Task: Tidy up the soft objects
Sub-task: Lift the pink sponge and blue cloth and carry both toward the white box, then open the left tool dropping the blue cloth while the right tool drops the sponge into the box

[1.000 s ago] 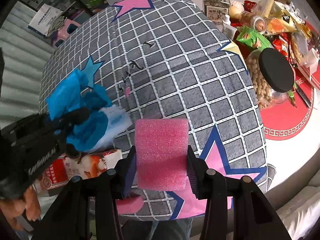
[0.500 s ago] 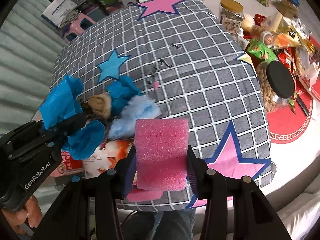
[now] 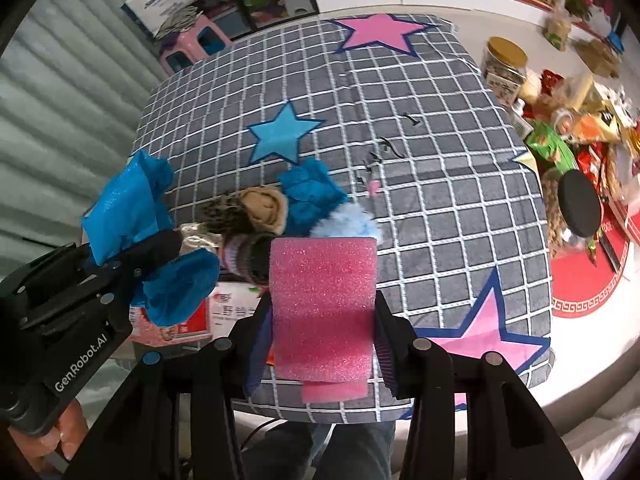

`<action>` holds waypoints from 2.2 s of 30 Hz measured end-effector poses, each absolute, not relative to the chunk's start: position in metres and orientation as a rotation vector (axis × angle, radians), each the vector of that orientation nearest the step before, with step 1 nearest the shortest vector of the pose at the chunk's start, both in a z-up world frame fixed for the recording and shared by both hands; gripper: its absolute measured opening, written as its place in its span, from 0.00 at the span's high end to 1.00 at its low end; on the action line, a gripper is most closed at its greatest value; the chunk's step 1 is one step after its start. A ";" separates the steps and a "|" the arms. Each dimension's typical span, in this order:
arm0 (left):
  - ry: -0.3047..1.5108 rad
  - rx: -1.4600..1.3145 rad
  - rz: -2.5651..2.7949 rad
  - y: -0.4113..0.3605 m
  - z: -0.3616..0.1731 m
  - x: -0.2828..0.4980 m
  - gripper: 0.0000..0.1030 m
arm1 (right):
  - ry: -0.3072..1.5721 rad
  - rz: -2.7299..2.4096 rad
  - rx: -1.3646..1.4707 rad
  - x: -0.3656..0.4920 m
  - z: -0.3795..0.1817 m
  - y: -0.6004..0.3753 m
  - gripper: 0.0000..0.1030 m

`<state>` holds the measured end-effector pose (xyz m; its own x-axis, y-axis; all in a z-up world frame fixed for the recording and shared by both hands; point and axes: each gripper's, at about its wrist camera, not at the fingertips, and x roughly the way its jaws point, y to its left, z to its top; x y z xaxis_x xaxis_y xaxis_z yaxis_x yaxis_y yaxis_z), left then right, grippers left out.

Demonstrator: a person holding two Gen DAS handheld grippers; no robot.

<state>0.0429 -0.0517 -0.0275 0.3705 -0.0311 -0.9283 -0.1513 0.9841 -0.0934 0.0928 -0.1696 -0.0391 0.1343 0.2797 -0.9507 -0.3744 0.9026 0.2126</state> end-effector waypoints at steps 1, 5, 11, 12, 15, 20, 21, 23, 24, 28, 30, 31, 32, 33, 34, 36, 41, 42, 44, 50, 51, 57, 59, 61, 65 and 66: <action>1.189 -0.178 0.082 -0.049 -0.027 0.041 0.78 | 1.355 0.481 -0.087 0.091 -0.038 -0.166 0.54; 1.175 -0.197 0.107 -0.034 -0.024 0.034 0.78 | 1.349 0.505 -0.109 0.088 -0.035 -0.151 0.54; 1.148 -0.232 0.165 -0.007 -0.018 0.028 0.78 | 1.330 0.548 -0.148 0.088 -0.028 -0.123 0.54; 1.144 -0.240 0.176 -0.002 -0.017 0.027 0.78 | 1.327 0.555 -0.154 0.088 -0.027 -0.118 0.54; 1.133 -0.263 0.206 0.014 -0.016 0.024 0.78 | 1.317 0.582 -0.171 0.090 -0.023 -0.101 0.54; 1.121 -0.302 0.254 0.042 -0.015 0.020 0.78 | 1.295 0.625 -0.212 0.093 -0.018 -0.071 0.54; 1.118 -0.310 0.264 0.047 -0.016 0.019 0.78 | 1.295 0.631 -0.214 0.094 -0.017 -0.066 0.54; 1.114 -0.324 0.283 0.059 -0.016 0.016 0.78 | 1.293 0.648 -0.221 0.096 -0.016 -0.055 0.54; 1.113 -0.331 0.293 0.064 -0.016 0.014 0.78 | 1.291 0.654 -0.227 0.097 -0.016 -0.049 0.54; 1.105 -0.366 0.341 0.087 -0.018 0.006 0.78 | 1.284 0.686 -0.257 0.099 -0.015 -0.024 0.54; 1.101 -0.380 0.363 0.098 -0.019 0.001 0.78 | 1.284 0.703 -0.267 0.098 -0.015 -0.011 0.54; 1.099 -0.389 0.376 0.104 -0.019 -0.002 0.78 | 1.284 0.714 -0.277 0.098 -0.015 -0.003 0.54; 1.098 -0.396 0.386 0.108 -0.020 -0.006 0.78 | 1.284 0.722 -0.283 0.098 -0.014 0.002 0.54; 1.097 -0.404 0.398 0.113 -0.020 -0.009 0.78 | 1.284 0.730 -0.289 0.097 -0.014 0.008 0.54; 1.097 -0.412 0.410 0.118 -0.021 -0.013 0.78 | 1.287 0.741 -0.293 0.095 -0.014 0.014 0.54; 1.097 -0.432 0.434 0.128 -0.024 -0.022 0.78 | 1.292 0.763 -0.304 0.092 -0.015 0.026 0.54; 1.102 -0.470 0.498 0.150 -0.031 -0.048 0.78 | 1.302 0.828 -0.346 0.075 -0.018 0.057 0.54; 1.105 -0.481 0.511 0.154 -0.033 -0.055 0.78 | 1.305 0.839 -0.353 0.071 -0.019 0.062 0.54; 1.111 -0.500 0.537 0.162 -0.037 -0.065 0.78 | 1.308 0.867 -0.378 0.061 -0.022 0.074 0.54; 1.133 -0.541 0.601 0.180 -0.050 -0.094 0.78 | 1.326 0.934 -0.433 0.036 -0.032 0.104 0.54; 1.136 -0.547 0.610 0.182 -0.052 -0.098 0.78 | 1.329 0.945 -0.443 0.032 -0.034 0.109 0.54; 1.161 -0.582 0.651 0.194 -0.066 -0.118 0.78 | 1.342 0.994 -0.492 0.015 -0.042 0.132 0.54; 1.170 -0.591 0.661 0.195 -0.072 -0.126 0.78 | 1.343 1.006 -0.506 0.012 -0.044 0.137 0.54; 1.182 -0.600 0.669 0.196 -0.077 -0.132 0.78 | 1.348 1.014 -0.518 0.009 -0.048 0.143 0.54; 1.203 -0.614 0.674 0.195 -0.088 -0.136 0.78 | 1.359 1.022 -0.532 0.002 -0.052 0.148 0.54; 1.207 -0.615 0.675 0.194 -0.090 -0.137 0.78 | 1.362 1.023 -0.534 0.002 -0.053 0.149 0.54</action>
